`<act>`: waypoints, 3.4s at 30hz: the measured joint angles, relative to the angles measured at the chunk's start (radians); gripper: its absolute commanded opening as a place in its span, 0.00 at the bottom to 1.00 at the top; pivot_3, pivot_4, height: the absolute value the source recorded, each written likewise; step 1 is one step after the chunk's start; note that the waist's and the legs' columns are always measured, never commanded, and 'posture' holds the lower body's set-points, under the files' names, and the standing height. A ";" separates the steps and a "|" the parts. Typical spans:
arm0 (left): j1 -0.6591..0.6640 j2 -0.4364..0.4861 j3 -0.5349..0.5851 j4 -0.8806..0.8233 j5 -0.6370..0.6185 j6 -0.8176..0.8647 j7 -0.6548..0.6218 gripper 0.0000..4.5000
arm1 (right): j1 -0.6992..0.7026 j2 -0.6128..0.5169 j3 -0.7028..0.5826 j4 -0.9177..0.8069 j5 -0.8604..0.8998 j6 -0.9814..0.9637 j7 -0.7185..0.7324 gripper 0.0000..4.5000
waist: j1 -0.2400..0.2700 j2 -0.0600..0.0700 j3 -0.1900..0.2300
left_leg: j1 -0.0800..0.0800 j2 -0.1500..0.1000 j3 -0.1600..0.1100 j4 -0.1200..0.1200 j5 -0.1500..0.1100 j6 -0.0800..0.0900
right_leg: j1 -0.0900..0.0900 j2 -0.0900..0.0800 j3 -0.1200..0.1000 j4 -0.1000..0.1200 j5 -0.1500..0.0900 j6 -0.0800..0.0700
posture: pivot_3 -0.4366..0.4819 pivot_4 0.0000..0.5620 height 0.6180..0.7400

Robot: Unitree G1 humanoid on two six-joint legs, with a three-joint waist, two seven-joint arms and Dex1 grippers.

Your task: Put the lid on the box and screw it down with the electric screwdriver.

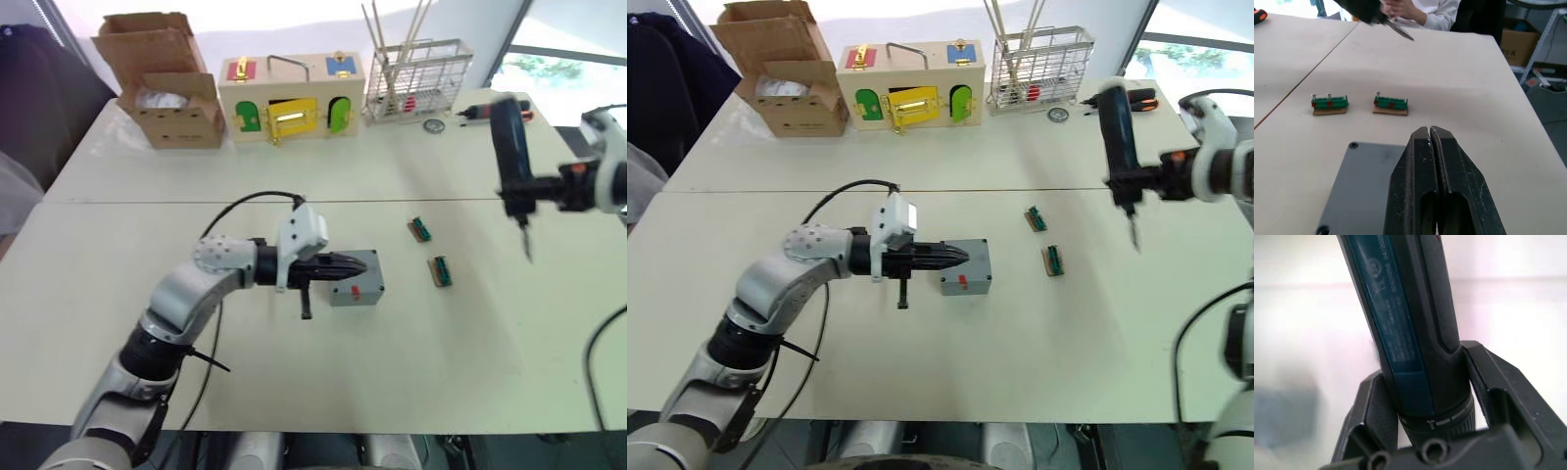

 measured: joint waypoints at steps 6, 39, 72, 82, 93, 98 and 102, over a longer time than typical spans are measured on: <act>-0.055 0.061 0.065 0.001 -0.048 0.067 -0.039 0.00 | 0.234 0.548 -0.347 -0.605 0.224 -0.039 -0.375 0.41 | 0.004 0.001 0.000 | 0.000 -0.001 -0.002 0.000 0.002 -0.002 | -0.002 0.000 0.000 0.005 0.000 0.000 | 0.48 0.27 0.92; -0.082 -0.045 -0.094 0.261 0.188 -0.085 -0.038 0.00 | 0.604 0.657 -0.056 -0.743 0.335 -0.501 -0.578 0.41 | -0.003 0.001 -0.001 | 0.002 -0.002 -0.002 0.000 0.002 -0.002 | -0.001 0.001 0.000 0.007 0.000 0.000 | 0.48 0.27 0.92; -0.055 -0.072 -0.104 0.249 0.241 -0.063 -0.042 0.00 | 0.664 0.521 0.165 -0.706 0.150 -0.725 -0.483 0.41 | -0.002 -0.008 -0.019 | 0.022 -0.001 -0.003 -0.004 -0.004 0.008 | 0.023 0.003 -0.001 -0.001 -0.001 0.000 | 0.48 0.27 0.92; -0.049 -0.096 -0.121 0.298 0.279 -0.098 -0.035 0.00 | 0.706 0.570 0.166 -0.698 0.137 -0.738 -0.506 0.41 | -0.001 -0.013 -0.038 | 0.038 -0.001 -0.003 -0.008 -0.008 0.013 | 0.037 0.003 -0.001 -0.005 -0.003 0.001 | 0.48 0.27 0.92; -0.033 -0.118 -0.111 0.309 0.279 -0.095 -0.032 0.00 | 0.728 0.589 0.174 -0.697 0.112 -0.766 -0.511 0.41 | -0.002 -0.014 -0.047 | 0.039 0.000 -0.003 -0.009 -0.009 0.014 | 0.037 0.003 -0.001 -0.005 -0.004 0.001 | 0.48 0.27 0.92; -0.032 -0.121 -0.110 0.309 0.280 -0.095 -0.031 0.00 | 0.716 0.589 0.184 -0.692 0.098 -0.766 -0.511 0.41 | -0.002 -0.013 -0.047 | 0.039 0.000 -0.003 -0.009 -0.009 0.014 | 0.037 0.002 -0.001 -0.005 -0.004 0.001 | 0.48 0.27 0.92; -0.030 -0.122 -0.110 0.308 0.282 -0.096 -0.027 0.00 | 0.700 0.588 0.197 -0.683 0.079 -0.766 -0.511 0.41 | -0.002 -0.014 -0.048 | 0.039 0.000 -0.003 -0.009 -0.009 0.014 | 0.037 0.002 -0.001 -0.006 -0.004 0.001 | 0.48 0.27 0.92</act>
